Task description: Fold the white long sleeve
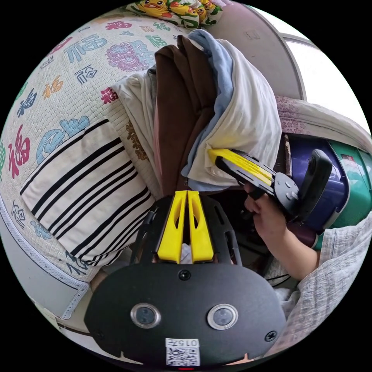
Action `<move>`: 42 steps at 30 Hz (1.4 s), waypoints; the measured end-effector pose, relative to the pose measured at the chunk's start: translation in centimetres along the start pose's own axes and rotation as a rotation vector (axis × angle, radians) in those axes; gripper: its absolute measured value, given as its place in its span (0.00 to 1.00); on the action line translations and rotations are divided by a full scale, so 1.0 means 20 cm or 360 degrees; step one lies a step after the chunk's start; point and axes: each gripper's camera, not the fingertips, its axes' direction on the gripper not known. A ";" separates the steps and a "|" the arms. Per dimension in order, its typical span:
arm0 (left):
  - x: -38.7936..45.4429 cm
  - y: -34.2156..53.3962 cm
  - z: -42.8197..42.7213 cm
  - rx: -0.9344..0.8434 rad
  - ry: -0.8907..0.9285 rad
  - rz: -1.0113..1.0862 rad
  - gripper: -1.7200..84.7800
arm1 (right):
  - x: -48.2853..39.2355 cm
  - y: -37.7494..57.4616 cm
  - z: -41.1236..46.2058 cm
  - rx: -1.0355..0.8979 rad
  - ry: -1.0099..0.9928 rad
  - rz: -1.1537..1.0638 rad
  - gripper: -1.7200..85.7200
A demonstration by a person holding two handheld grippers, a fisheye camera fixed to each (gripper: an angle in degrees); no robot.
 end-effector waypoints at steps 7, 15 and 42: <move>-0.03 -0.13 0.21 0.0080 0.0020 0.0087 0.07 | 0.47 0.16 -0.54 0.0410 -0.0010 0.0407 0.02; -0.36 -0.11 0.49 0.0098 -0.0159 -0.0013 0.13 | 0.52 0.29 -0.62 0.0485 0.0015 0.0518 0.02; -2.95 1.26 -0.15 0.1442 0.0760 0.0260 0.01 | -0.59 0.42 -1.34 0.1543 -0.0820 0.0029 0.02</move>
